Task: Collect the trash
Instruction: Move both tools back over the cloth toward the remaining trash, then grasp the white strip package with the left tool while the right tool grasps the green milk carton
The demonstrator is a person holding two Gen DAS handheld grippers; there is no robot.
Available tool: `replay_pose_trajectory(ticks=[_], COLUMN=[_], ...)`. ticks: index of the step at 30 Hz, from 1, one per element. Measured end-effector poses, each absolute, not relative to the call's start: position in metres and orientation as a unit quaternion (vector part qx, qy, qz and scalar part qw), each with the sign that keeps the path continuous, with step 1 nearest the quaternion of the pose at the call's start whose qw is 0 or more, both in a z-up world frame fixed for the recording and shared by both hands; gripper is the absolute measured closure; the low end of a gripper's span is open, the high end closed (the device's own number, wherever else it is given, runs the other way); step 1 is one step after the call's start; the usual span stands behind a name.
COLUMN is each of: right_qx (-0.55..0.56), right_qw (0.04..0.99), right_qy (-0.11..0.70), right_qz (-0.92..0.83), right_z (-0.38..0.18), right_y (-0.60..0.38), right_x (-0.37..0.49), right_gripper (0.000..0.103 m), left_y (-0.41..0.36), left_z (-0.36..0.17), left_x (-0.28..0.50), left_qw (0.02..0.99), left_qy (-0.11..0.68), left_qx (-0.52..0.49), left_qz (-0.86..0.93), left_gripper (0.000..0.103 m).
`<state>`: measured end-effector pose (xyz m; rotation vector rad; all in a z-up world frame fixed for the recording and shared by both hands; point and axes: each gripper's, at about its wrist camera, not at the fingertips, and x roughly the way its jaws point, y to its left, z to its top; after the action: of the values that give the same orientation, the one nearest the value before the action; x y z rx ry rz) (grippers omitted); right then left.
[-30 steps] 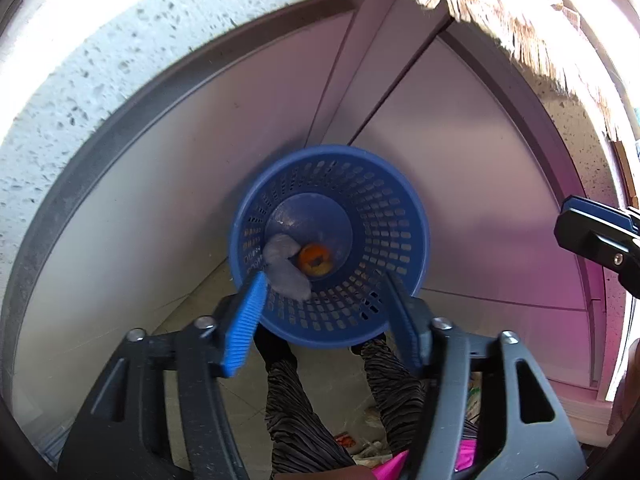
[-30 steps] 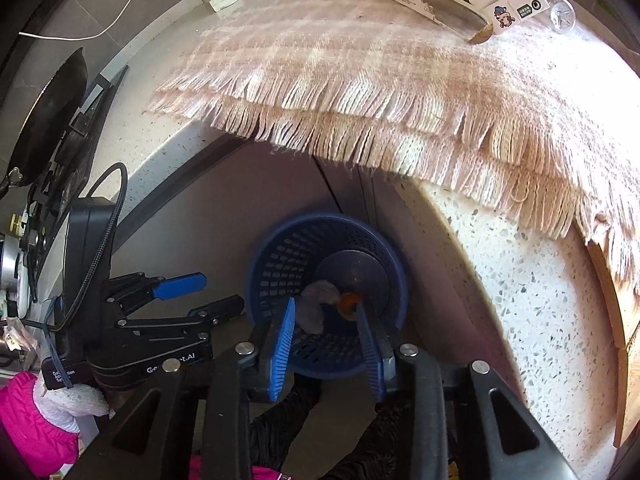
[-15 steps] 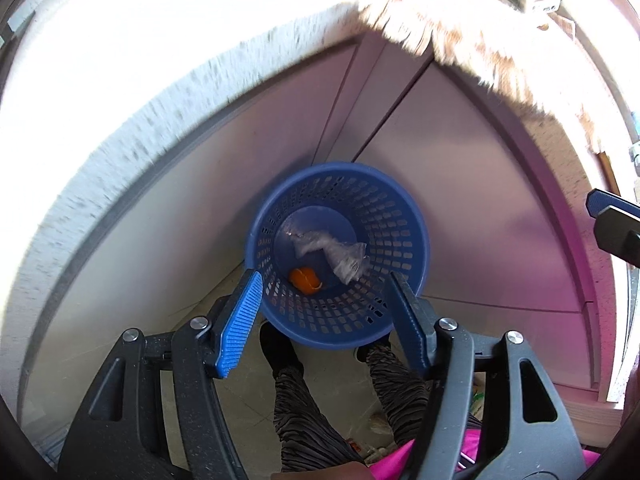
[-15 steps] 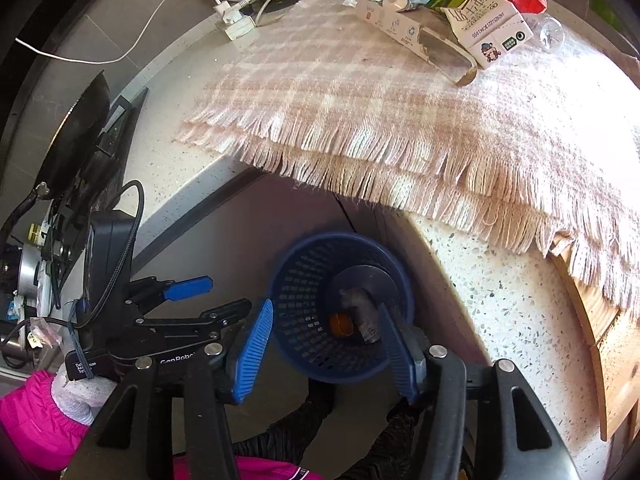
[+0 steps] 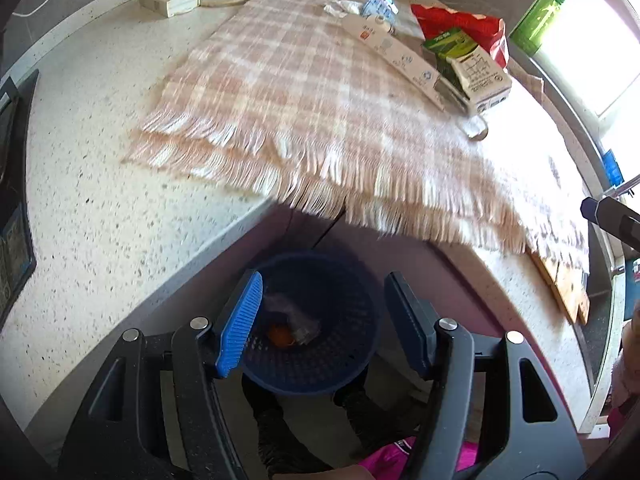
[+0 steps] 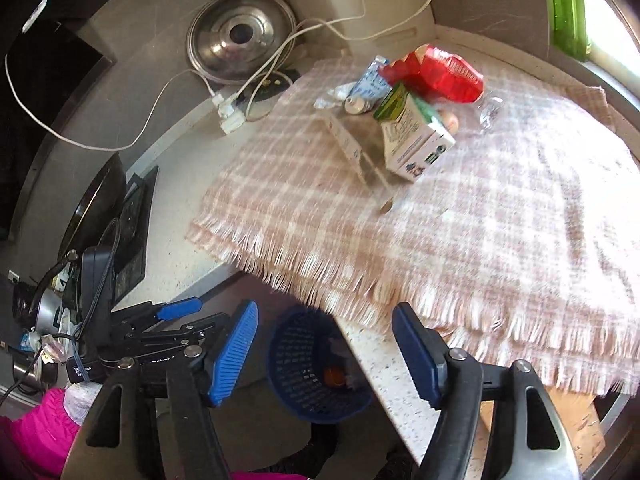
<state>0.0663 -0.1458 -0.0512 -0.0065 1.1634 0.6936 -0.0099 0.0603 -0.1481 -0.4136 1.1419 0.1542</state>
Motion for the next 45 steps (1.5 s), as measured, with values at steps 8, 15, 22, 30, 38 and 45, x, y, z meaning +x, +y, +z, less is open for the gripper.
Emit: replay_pose_trajectory(ticks=[8, 15, 22, 30, 38, 45], right_qx=[0.025, 0.043, 0.062, 0.081, 0.105, 0.114], right_qw=[0.794, 0.793, 0.783, 0.768, 0.747, 0.734], right_qy=[0.525, 0.524, 0.532, 0.546, 0.565, 0.579], right_qz=[0.306, 0.308, 0.316, 0.326, 0.333, 0.336], right_z=[-0.041, -0.042, -0.052, -0.068, -0.088, -0.103], right_y=[-0.175, -0.186, -0.184, -0.176, -0.165, -0.152], right_x=[0.122, 0.165, 0.202, 0.238, 0.262, 0.274], right_gripper=[0.018, 0.018, 0.018, 0.018, 0.02, 0.021], left_y=[0.049, 0.045, 0.05, 0.054, 0.063, 0.064], left_z=[-0.121, -0.116, -0.113, -0.121, -0.137, -0.151], left_x=[0.038, 0.083, 0.123, 0.173, 0.212, 0.233], left_qw=[0.83, 0.83, 0.821, 0.807, 0.789, 0.774], left_qy=[0.511, 0.501, 0.495, 0.506, 0.52, 0.535], left_qx=[-0.214, -0.236, -0.276, -0.294, -0.314, -0.322], left_qz=[0.068, 0.066, 0.068, 0.079, 0.094, 0.1], left_gripper=[0.038, 0.038, 0.038, 0.038, 0.038, 0.039])
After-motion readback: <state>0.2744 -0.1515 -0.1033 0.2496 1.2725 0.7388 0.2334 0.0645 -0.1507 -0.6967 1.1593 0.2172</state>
